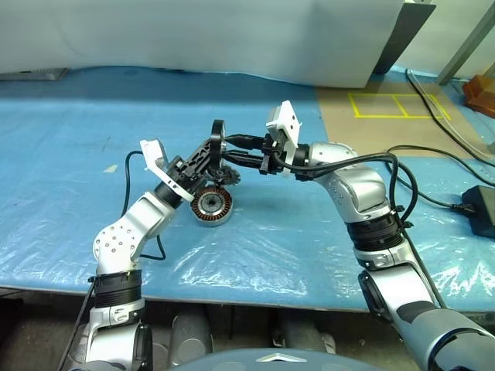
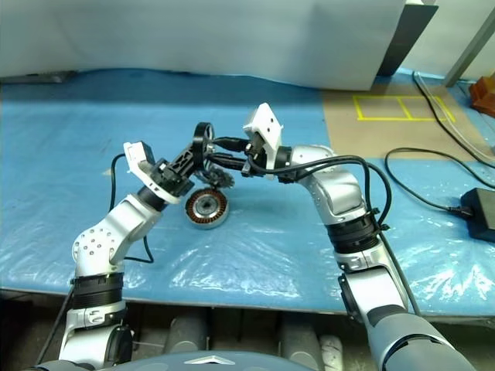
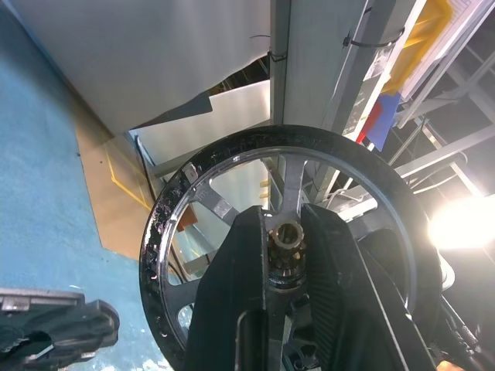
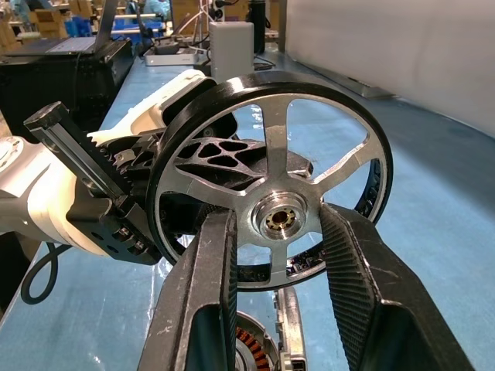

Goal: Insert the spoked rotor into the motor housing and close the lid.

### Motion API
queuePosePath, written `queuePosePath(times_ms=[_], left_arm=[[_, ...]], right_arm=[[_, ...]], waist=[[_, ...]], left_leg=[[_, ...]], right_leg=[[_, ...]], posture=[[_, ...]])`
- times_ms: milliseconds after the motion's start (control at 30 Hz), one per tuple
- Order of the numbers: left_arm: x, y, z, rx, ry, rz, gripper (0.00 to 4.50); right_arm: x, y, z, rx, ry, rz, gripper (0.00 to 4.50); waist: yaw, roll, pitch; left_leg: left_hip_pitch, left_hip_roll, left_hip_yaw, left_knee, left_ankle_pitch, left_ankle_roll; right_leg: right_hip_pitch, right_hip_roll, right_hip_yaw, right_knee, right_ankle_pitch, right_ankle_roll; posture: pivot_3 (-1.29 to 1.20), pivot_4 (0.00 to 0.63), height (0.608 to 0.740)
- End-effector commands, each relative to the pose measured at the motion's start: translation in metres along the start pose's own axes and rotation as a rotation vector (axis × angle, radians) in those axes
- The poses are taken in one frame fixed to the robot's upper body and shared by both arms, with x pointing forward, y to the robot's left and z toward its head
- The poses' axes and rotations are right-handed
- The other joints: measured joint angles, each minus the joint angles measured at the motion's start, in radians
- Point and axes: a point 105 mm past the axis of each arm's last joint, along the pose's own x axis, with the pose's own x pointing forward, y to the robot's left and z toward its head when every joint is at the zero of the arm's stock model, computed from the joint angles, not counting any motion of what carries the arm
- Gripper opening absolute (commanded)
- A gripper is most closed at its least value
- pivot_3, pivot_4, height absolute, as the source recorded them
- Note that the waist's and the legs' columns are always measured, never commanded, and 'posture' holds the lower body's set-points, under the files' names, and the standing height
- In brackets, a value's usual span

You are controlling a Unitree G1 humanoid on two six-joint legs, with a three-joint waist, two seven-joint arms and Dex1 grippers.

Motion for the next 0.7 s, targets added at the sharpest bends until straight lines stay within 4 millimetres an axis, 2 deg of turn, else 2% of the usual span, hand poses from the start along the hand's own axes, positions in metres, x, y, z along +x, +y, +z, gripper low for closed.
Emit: queuePosePath(times_ms=[33,200,333,467,567,700], left_arm=[[0.007,-0.015,-0.011,0.011,0.066,-0.063,0.37],[0.006,-0.017,-0.008,0.051,0.087,-0.055,0.37],[0.001,-0.032,0.002,0.177,0.12,-0.079,0.37],[-0.006,-0.037,0.01,0.29,0.166,-0.057,0.37],[-0.014,-0.029,0.016,0.368,0.199,0.007,0.37],[-0.019,-0.011,0.025,0.383,0.168,0.092,0.37]], right_arm=[[0.002,-0.002,0.02,-0.048,-0.063,-0.007,1.2],[0.002,-0.003,0.019,-0.045,-0.065,-0.015,1.2],[0.003,-0.004,0.016,-0.04,-0.052,-0.03,1.2],[0.003,-0.006,0.014,-0.038,-0.053,-0.042,1.2],[0.004,-0.006,0.013,-0.04,-0.051,-0.048,1.2],[0.004,-0.007,0.013,-0.041,-0.052,-0.049,1.2]], waist=[[0.0,0.0,0.0],[0.0,0.0,0.0],[-0.001,0.0,0.0],[-0.001,0.0,0.0],[-0.001,0.0,0.0],[0.0,0.0,0.0]], left_leg=[[0.0,0.0,0.0,0.0,0.0,0.0],[0.0,0.0,0.0,0.0,0.0,0.0],[0.0,0.0,0.0,0.001,0.0,0.0],[0.0,0.0,0.0,0.001,0.0,0.0],[0.0,0.0,0.0,0.001,0.0,0.0],[0.0,0.0,0.0,0.001,0.0,0.0]], right_leg=[[0.0,0.0,0.0,0.0,0.0,0.0],[0.0,0.0,0.0,0.0,0.0,0.0],[0.0,0.0,0.0,0.001,0.0,0.0],[0.0,0.0,0.0,0.001,0.0,0.0],[0.0,0.0,0.0,0.001,0.0,0.0],[0.0,0.0,0.0,0.001,0.0,0.0]], posture=[[0.0,0.15,0.74],[0.0,0.15,0.74],[0.0,0.15,0.74],[0.0,0.15,0.74],[0.0,0.15,0.74],[0.0,0.15,0.74]])
